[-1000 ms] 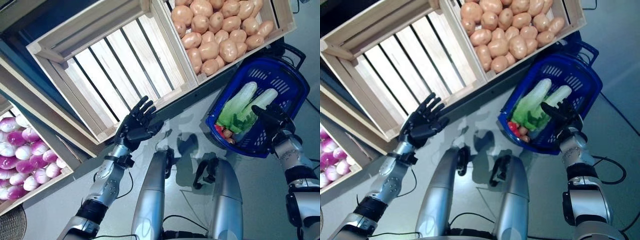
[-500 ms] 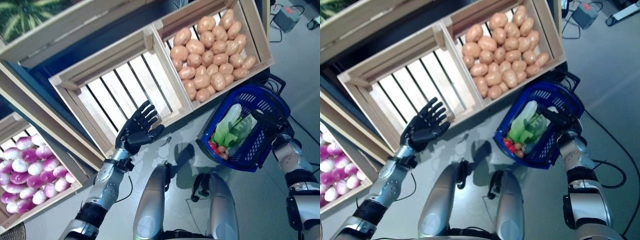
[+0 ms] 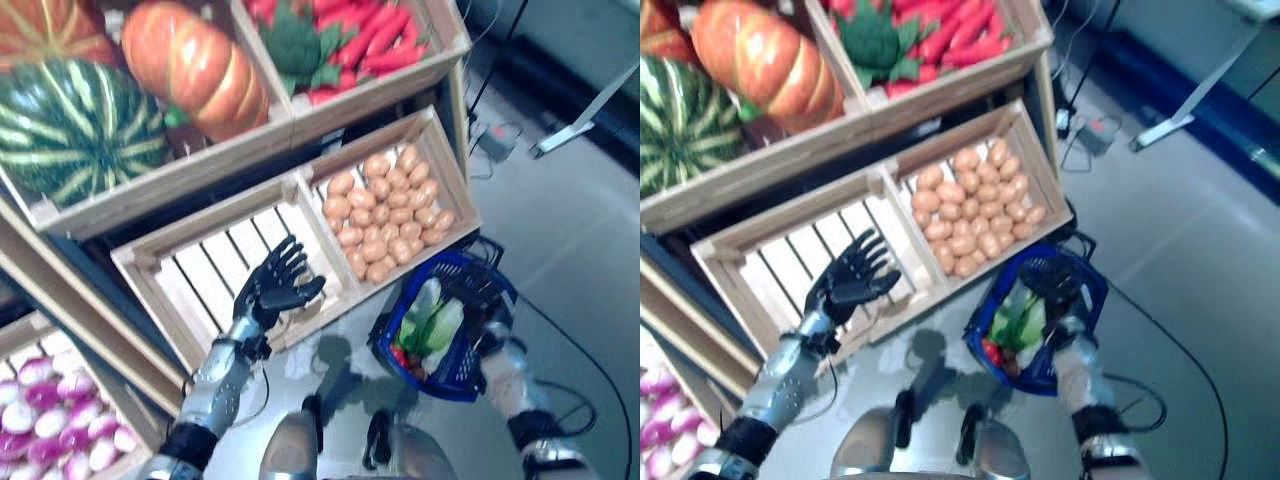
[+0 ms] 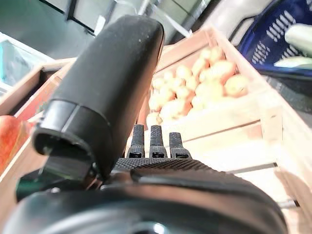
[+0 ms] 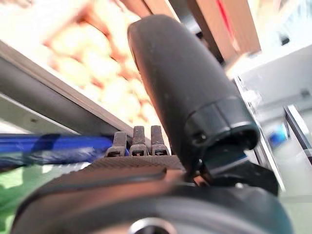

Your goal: Put vegetables into the basket

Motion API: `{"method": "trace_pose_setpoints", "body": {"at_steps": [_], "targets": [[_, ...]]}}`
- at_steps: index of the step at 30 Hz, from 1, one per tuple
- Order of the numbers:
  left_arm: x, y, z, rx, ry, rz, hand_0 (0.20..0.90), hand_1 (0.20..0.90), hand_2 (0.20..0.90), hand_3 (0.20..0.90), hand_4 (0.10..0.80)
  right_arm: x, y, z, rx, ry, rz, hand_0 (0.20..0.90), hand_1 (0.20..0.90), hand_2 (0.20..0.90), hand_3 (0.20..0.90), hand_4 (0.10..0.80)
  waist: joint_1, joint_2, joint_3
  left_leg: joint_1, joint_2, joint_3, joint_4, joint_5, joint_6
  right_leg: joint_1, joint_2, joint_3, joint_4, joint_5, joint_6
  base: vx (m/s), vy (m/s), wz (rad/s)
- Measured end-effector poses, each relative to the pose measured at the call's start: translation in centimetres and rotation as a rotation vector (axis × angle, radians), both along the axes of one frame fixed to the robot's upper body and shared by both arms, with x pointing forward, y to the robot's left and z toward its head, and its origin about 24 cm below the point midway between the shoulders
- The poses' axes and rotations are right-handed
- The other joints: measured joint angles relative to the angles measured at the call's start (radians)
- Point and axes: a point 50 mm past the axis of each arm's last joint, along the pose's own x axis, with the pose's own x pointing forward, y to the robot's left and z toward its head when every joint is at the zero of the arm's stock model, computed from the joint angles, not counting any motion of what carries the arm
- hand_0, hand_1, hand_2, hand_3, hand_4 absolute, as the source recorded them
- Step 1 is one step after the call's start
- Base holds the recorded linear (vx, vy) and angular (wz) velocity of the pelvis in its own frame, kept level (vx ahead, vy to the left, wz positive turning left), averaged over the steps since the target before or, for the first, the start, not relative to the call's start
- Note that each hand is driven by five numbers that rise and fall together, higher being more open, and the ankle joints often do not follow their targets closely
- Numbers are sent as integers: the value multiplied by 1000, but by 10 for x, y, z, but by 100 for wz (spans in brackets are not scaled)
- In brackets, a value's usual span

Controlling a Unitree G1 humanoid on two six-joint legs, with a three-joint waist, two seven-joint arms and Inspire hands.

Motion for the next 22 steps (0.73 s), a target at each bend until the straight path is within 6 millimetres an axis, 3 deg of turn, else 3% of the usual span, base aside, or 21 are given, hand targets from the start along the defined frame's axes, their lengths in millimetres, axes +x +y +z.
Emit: {"method": "trace_pose_setpoints", "body": {"at_steps": [4,7,12,18,22], "targets": [[-19,1,-35,56,156,70,900,900,900,900,800,-31,25,-27,7,107,67,900,900,900,900,800,-24,-2,-64,77,-18,3,-124,40,10,66,2,8,-112,41,9,51,40,-3],[-38,3,-59,124,268,103,900,900,900,900,800,-43,28,-35,-8,133,105,900,900,900,900,800,-28,-3,-92,131,-29,14,-216,75,16,105,3,29,-191,76,30,18,23,-13],[-70,13,-93,238,456,124,900,900,900,900,800,-62,45,-53,56,198,182,900,900,900,900,800,-38,-16,-144,177,-35,23,-289,100,16,148,7,33,-263,100,41,7,6,-7],[-87,3,-106,275,518,34,900,900,900,900,800,-78,70,-60,234,210,216,900,900,900,900,800,-59,15,-170,188,-42,20,-317,119,21,153,4,35,-278,109,50,10,11,2],[-90,-13,-110,248,525,-57,900,900,900,900,800,-83,73,-63,304,198,232,900,900,900,900,800,-68,43,-189,191,-47,22,-318,122,25,156,4,40,-282,114,54,3,4,-1]]}}
